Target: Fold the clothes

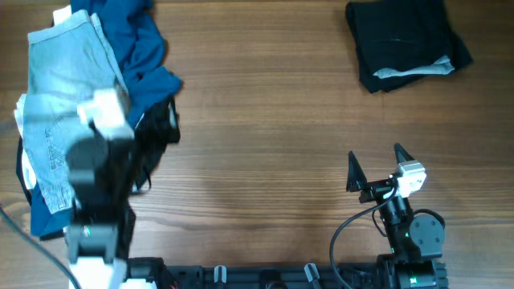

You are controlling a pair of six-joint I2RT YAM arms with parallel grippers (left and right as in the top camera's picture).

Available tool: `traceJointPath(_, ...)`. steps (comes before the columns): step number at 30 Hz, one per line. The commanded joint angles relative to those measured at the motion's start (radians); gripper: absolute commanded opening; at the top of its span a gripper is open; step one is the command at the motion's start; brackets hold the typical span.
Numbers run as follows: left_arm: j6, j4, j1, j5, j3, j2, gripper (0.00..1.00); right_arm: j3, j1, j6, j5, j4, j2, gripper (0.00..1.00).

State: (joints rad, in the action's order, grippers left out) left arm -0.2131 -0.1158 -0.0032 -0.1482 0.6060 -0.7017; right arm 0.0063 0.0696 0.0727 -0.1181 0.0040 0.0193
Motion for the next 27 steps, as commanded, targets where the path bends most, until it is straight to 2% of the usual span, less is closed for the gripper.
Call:
traceJointPath(1, 0.027, 0.127, 0.016, -0.021, -0.227, 0.214, 1.0, -0.001, 0.006, -0.018, 0.014, 0.003, -0.005, 1.0)
traceJointPath(4, 0.026, 0.221, 0.016, -0.019, -0.379, 0.373, 1.0, -0.001, 0.006, -0.018, 0.014, 0.003, -0.005, 1.0)
traceJointPath(12, 0.026, 0.201, 0.016, -0.018, -0.476, 0.587, 1.0, -0.001, 0.006, -0.018, 0.014, 0.003, -0.005, 1.0)
traceJointPath(19, 0.026, 0.202, 0.016, -0.018, -0.521, 0.678, 1.0, -0.001, 0.006, -0.018, 0.014, 0.003, -0.005, 1.0)
traceJointPath(27, 0.026, 0.202, 0.016, -0.018, -0.543, 0.699, 1.0, -0.001, 0.006, -0.018, 0.014, 0.003, -0.005, 1.0)
